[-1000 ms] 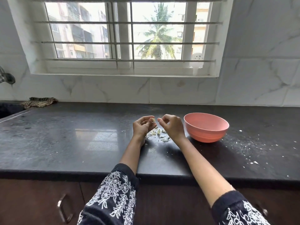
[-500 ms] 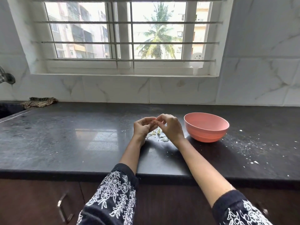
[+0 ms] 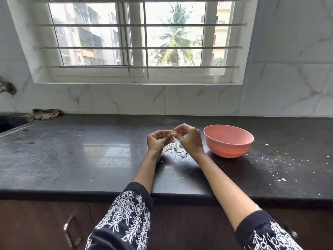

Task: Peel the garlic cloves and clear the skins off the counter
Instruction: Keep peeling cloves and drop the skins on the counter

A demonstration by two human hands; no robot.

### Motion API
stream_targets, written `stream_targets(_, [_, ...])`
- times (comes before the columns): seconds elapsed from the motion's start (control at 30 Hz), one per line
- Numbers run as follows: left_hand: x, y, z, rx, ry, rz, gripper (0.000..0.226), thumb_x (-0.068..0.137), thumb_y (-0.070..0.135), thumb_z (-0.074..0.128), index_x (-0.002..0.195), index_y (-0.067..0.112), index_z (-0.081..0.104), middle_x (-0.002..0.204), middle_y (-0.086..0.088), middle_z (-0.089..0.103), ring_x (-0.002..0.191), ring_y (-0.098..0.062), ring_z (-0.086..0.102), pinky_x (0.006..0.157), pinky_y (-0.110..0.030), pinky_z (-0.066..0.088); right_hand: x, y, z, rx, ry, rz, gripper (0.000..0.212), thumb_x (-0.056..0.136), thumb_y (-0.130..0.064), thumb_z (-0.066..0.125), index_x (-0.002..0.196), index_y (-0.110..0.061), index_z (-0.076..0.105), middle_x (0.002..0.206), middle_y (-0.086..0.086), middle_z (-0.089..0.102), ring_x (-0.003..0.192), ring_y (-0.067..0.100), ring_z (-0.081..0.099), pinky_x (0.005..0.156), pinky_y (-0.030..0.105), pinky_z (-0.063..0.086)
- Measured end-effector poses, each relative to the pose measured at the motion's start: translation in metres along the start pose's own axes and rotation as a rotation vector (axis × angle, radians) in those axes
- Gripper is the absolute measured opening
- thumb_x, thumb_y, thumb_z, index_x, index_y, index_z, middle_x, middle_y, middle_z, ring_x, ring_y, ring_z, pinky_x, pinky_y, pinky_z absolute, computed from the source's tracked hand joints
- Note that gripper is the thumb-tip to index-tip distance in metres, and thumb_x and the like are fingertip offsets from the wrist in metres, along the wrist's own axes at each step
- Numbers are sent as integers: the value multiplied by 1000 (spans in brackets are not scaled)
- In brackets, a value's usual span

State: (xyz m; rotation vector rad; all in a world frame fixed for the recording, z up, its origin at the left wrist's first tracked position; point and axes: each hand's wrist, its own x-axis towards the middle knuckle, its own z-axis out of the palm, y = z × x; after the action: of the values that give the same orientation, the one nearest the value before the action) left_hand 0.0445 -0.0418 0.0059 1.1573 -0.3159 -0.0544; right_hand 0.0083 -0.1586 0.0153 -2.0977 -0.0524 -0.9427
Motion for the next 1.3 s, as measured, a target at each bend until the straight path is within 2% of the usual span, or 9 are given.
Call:
stream_targets(0.13, [0,0,1,3,33,9,12,77,-7,68,75,5,65,61,2,69,57,-7,65,59,-15,54,1,1,-1,22,60,21,9,79,-9,68,86,-14,67,76,-1,68,70,18,64,66,25,47])
stream_targets(0.27, [1,0,0,3,36,7,10,77,-5,68,76,4,65,61,2,69,57,-7,65,60,-16,54,2,-3,-3,79,43,37,24,78,-9,71,100,-13,63,75,-4,67,71,17,63,62,9,41])
stream_targets(0.4, [0,-1,0,16,3,6,8,76,-4,70,77,3,66,63,-1,69,60,-10,67,62,-17,55,1,-3,-1,77,-26,22,30,72,-19,79,97,-15,62,74,-5,66,66,16,60,62,9,40])
stream_targets(0.57, [1,0,0,12,32,1,8,78,-3,70,78,4,66,66,-1,69,60,-8,66,60,-16,53,1,-2,-3,31,29,1,21,75,-4,71,93,-11,62,73,-1,65,63,17,58,59,7,39])
stream_targets(0.73, [-1,0,0,29,33,7,9,78,-3,69,74,4,65,58,2,68,54,-6,64,57,-15,53,3,3,1,83,92,64,16,90,-7,52,102,-13,60,69,-1,66,59,21,60,62,32,50])
stream_targets(0.87, [-1,-1,-1,48,15,3,9,78,-4,68,75,3,65,58,1,68,53,-7,64,57,-15,53,3,4,4,50,30,71,24,90,-20,59,112,-11,57,78,6,70,67,17,61,67,29,48])
stream_targets(0.97, [-1,-1,0,50,13,2,8,77,-3,70,74,3,65,59,1,68,54,-8,64,58,-16,53,2,6,1,2,43,72,25,92,-35,54,89,-11,63,74,7,68,66,21,60,64,34,46])
stream_targets(1.07, [0,-1,-1,50,23,3,8,75,-2,72,74,2,65,61,-1,69,55,-8,65,60,-17,54,2,8,-3,-85,128,63,28,90,-30,58,71,-10,57,63,3,59,59,21,53,56,32,37])
stream_targets(1.3, [-1,-2,-2,71,13,-6,10,73,-2,74,73,4,65,58,0,68,56,-8,65,62,-17,55,2,8,0,-22,10,67,6,86,-20,64,91,-19,67,76,-1,64,64,12,57,64,26,47])
